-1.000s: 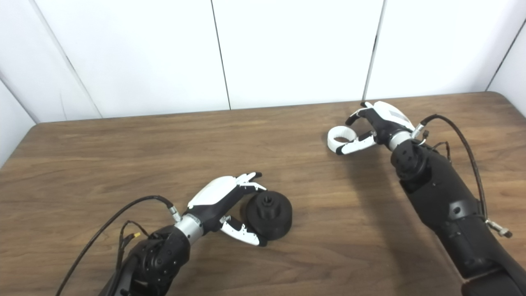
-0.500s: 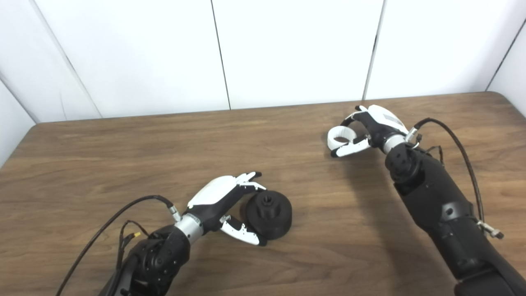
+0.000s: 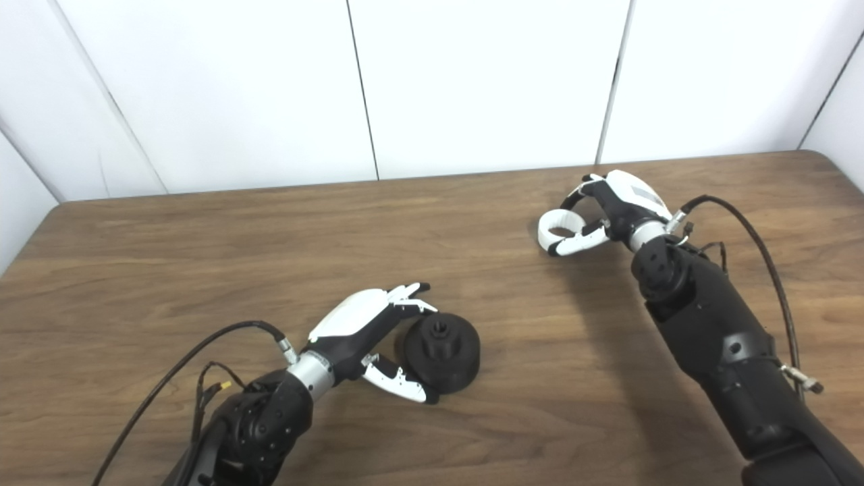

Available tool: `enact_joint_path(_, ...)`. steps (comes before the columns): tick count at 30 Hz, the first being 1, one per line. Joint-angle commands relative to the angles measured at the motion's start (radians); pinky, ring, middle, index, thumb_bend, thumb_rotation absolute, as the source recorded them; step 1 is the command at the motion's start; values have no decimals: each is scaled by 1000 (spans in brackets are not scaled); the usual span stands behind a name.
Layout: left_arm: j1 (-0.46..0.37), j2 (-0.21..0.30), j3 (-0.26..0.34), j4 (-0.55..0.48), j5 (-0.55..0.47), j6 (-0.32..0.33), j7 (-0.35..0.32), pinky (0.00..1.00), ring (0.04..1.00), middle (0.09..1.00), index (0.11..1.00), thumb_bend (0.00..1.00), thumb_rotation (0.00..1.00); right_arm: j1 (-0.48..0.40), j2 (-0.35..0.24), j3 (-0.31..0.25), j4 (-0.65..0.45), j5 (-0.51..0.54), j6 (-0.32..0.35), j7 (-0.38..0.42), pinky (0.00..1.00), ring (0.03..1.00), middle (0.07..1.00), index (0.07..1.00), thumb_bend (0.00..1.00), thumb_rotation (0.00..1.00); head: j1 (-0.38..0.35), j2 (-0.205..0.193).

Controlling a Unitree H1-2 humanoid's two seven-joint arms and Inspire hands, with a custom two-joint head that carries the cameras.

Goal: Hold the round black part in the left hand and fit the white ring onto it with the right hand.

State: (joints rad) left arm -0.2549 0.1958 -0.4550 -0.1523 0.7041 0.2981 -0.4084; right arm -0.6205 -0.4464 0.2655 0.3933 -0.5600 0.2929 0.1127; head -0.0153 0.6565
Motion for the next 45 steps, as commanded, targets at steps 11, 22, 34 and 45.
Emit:
enact_joint_path(11,-14,11,-2,-4,6,7,-10,988,1000,997,742,942,254,-34,-2,-31,-20,-6,-50,-54,952,994,923,495,525,149,1,0)
enact_joint_path(22,-13,9,-1,-9,5,12,-13,990,1000,1000,743,935,244,-30,-2,-35,-27,-6,-57,-56,938,993,925,494,524,148,2,1)
enact_joint_path(34,-18,6,-5,2,8,14,-13,995,1000,1000,746,941,248,-19,-16,-36,-100,-5,-48,-23,907,980,909,494,524,153,2,-3)
enact_joint_path(45,-20,8,-2,8,3,9,-10,996,1000,998,744,938,248,23,-19,-63,-258,14,-22,50,883,968,895,493,523,156,-2,-2)
